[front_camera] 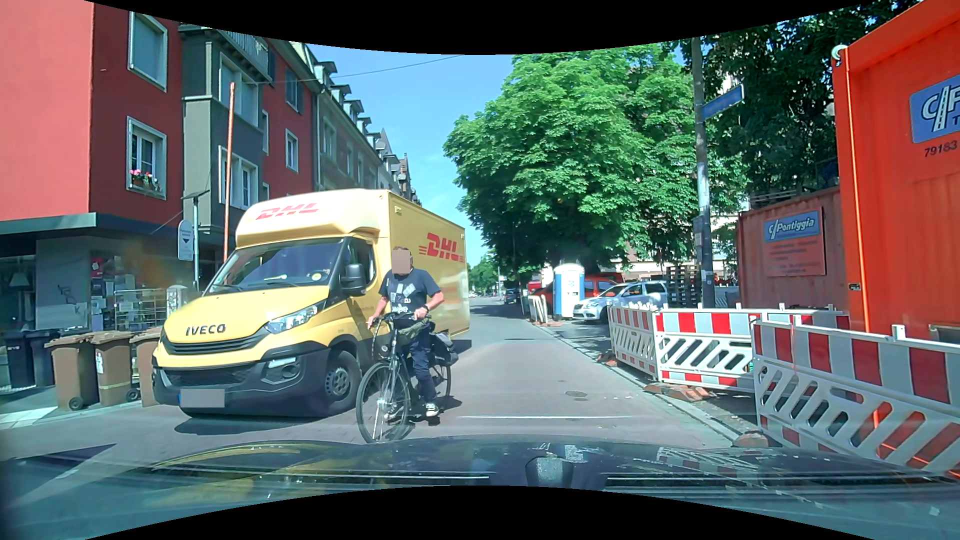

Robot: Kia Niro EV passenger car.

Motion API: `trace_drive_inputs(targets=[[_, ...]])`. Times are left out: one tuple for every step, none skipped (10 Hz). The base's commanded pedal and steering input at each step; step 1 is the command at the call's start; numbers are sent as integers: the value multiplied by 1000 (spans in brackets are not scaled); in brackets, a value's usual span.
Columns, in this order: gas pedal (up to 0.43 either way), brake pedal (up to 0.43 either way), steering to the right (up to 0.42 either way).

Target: Follow the waypoints while adhering to traffic rules and regulations

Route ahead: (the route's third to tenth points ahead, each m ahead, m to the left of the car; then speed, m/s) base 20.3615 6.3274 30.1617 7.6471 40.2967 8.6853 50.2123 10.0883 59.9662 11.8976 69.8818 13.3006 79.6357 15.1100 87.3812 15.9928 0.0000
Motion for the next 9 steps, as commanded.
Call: trace_drive_inputs(targets=[[0,226,316],[0,226,315],[0,226,316],[0,226,316],[0,226,316],[0,226,316],[0,207,316],[0,165,316],[0,140,316]])
